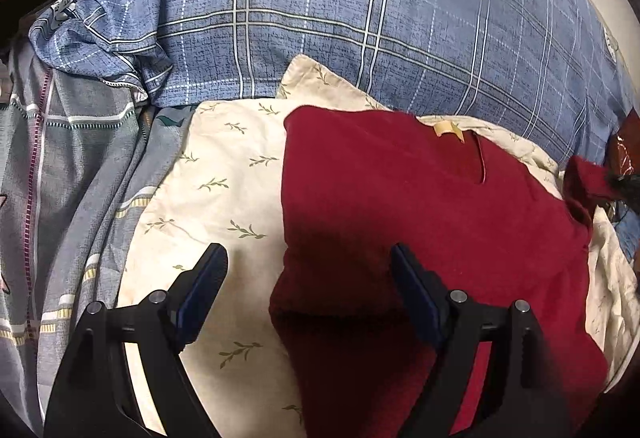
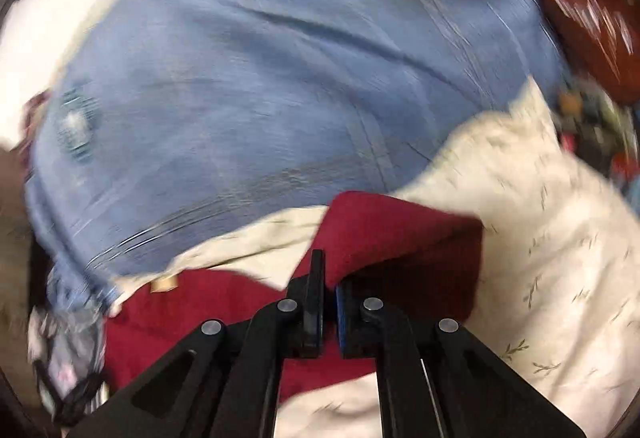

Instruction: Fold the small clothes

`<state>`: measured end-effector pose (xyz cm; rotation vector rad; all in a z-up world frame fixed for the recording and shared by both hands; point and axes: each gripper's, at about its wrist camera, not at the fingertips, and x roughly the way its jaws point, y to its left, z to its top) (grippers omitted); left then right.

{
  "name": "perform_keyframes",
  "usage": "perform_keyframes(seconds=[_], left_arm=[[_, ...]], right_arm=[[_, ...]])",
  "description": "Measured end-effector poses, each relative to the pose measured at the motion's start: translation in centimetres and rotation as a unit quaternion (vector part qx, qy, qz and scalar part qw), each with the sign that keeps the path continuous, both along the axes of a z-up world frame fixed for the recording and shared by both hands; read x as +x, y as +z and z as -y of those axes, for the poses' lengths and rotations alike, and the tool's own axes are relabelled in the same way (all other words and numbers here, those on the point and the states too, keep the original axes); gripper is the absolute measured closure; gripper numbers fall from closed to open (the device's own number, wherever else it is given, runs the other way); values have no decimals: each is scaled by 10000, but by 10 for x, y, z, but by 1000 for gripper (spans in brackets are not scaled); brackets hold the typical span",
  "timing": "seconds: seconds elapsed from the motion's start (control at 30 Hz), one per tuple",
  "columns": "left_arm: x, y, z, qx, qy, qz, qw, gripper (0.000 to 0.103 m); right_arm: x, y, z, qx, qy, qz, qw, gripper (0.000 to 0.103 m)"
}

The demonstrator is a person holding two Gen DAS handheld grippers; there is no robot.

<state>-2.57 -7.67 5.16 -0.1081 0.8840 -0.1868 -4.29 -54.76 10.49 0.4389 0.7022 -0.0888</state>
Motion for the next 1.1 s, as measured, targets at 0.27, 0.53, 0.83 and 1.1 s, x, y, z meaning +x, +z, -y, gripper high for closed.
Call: perform_keyframes(seconds=[0.27, 0.53, 0.83, 1.1], left_arm=[[-10, 16, -15, -98, 128, 283, 9995, 20], [-13, 29, -59, -593, 650, 451, 9951, 20], [-4, 24, -69, -947, 595, 361, 9931, 20], [-7, 32, -28, -825, -248, 557, 9947, 18]], right_arm=[[-29, 112, -111, -529, 2362, 431, 9693, 100], [12, 94, -276, -671, 4657, -178, 8822, 99], [104, -45, -339, -69, 4217, -1616, 8922, 58], [42, -3, -222, 264, 3186, -585, 9457, 40]])
